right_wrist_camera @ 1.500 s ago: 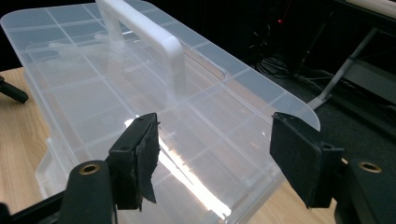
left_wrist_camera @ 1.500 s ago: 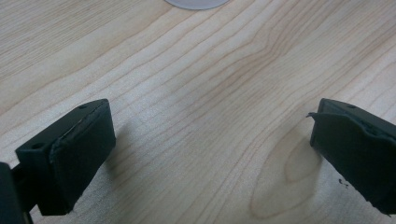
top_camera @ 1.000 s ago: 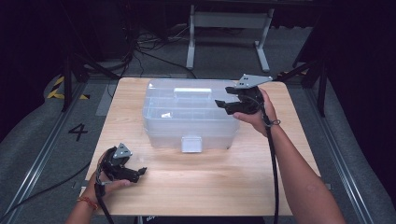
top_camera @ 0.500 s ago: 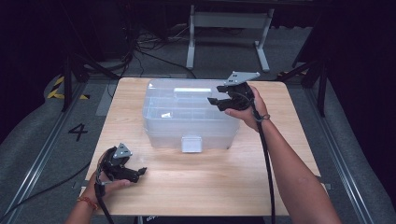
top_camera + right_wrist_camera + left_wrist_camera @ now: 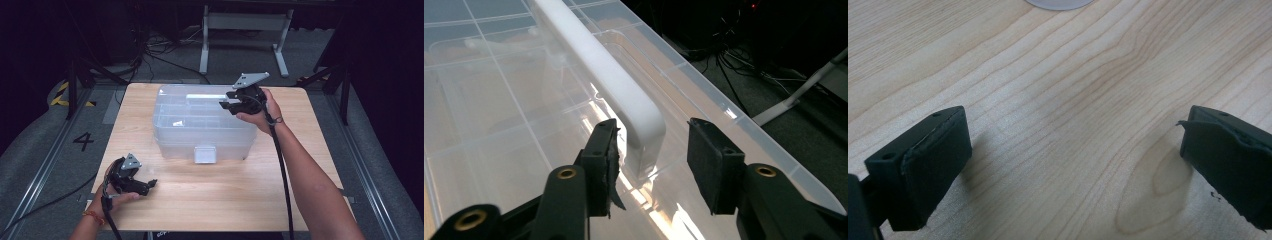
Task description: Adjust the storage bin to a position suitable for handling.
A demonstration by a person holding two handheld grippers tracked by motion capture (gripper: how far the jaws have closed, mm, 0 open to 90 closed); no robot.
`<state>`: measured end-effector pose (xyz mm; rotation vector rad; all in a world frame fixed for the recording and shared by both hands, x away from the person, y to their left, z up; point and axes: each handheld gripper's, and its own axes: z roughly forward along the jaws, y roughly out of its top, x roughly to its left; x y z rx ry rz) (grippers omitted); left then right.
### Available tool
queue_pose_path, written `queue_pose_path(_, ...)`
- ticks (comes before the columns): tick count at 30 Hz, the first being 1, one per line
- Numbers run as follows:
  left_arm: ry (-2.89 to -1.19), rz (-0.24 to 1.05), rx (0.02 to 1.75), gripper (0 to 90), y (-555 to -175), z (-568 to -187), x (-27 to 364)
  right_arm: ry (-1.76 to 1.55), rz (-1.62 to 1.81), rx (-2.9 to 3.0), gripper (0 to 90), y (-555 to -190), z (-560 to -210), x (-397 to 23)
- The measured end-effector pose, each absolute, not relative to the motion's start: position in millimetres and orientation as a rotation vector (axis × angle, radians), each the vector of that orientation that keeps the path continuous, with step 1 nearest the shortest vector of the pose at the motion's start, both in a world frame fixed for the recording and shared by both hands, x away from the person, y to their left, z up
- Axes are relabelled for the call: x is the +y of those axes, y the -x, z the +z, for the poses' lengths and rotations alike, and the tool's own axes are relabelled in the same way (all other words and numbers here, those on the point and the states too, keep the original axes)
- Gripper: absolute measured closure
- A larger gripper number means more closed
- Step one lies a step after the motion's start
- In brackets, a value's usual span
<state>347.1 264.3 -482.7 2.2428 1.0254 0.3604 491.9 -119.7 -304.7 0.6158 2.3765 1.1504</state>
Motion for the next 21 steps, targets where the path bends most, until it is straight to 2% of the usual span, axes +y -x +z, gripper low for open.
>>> queue_pose_path(1,-2.243,0.360,1.025,0.5,-347.1,-482.7,264.3,-0.610,1.148,2.380,57.8,-492.2,-304.2,-118.4)
queue_pose_path(4,-2.244,0.360,1.023,0.5,-347.2,-482.7,264.4,-0.596,1.150,2.386,67.3,-493.4,-303.5,-115.3)
queue_pose_path(9,-2.243,0.361,1.025,0.5,-347.1,-482.7,264.3,-0.576,1.144,2.402,71.9,-493.8,-303.0,-111.4)
queue_pose_path(21,-2.234,0.381,1.021,2.2,-348.2,-482.3,264.8,-0.567,1.116,2.401,72.3,-496.2,-300.5,-109.6)
